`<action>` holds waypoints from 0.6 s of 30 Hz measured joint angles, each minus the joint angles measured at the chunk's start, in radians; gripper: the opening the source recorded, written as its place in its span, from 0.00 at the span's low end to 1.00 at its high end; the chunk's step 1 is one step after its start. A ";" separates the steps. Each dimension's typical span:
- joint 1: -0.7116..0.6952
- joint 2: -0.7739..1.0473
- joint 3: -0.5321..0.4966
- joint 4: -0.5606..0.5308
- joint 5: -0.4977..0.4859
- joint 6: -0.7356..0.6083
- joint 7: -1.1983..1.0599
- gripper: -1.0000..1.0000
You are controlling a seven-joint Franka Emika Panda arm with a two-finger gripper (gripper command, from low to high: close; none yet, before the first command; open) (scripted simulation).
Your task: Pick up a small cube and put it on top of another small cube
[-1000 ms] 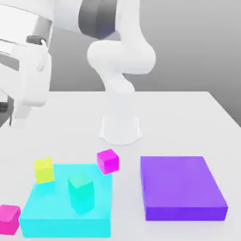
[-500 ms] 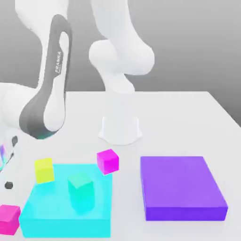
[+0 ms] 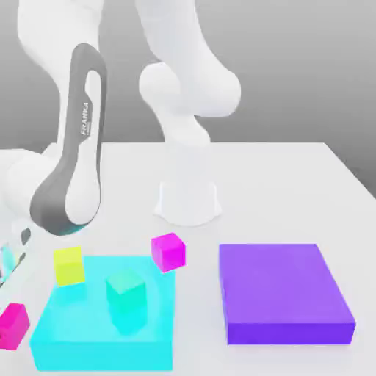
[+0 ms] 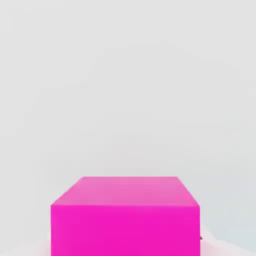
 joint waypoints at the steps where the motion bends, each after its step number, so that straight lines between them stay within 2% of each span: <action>1: 0.006 -0.031 -0.007 -0.021 -0.014 -0.014 0.017 0.00; 9: 0.027 -0.296 -0.029 -0.198 -0.071 -0.114 0.121 0.00; 16: 0.041 -0.543 -0.037 -0.358 -0.006 -0.181 0.134 0.00; 18: 0.043 -0.523 -0.040 -0.384 0.004 -0.133 0.132 0.00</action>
